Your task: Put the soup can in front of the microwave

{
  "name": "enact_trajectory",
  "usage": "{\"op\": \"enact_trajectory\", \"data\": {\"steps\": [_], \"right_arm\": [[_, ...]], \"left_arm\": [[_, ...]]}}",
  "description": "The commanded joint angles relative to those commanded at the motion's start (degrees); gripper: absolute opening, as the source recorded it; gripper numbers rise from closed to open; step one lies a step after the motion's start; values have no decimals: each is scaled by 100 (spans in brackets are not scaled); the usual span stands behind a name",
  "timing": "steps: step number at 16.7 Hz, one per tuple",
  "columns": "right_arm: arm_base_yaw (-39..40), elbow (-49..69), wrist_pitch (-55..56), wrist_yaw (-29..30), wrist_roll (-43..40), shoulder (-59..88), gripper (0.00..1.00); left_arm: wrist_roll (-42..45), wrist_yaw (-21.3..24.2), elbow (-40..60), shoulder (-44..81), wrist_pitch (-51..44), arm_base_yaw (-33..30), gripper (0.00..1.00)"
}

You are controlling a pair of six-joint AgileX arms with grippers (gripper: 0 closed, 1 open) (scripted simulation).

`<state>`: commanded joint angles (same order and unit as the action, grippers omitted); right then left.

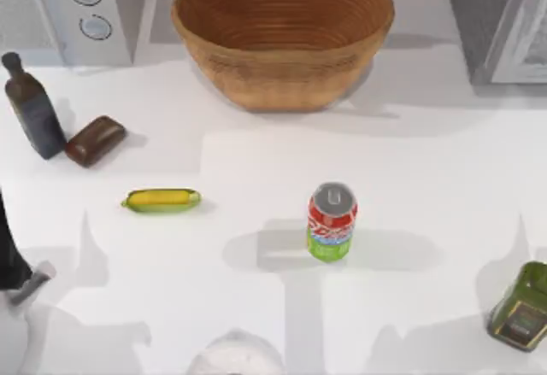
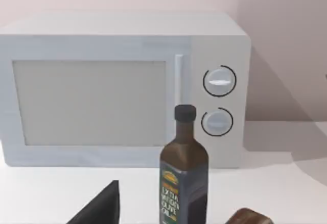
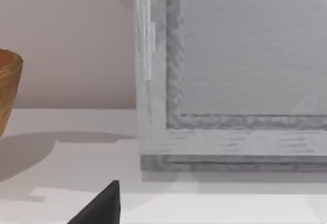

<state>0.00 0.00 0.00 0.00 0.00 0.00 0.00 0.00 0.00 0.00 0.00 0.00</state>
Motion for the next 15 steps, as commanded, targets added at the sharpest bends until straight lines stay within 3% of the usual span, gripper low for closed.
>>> {"op": "enact_trajectory", "data": {"steps": [7,15], "right_arm": [[0,0,0,0,0,0,100],[0,0,0,0,0,0,100]], "left_arm": [[5,33,938,852,-641,-398,100],[-22,21,4788,4951,-3272,-1882,100]]}}
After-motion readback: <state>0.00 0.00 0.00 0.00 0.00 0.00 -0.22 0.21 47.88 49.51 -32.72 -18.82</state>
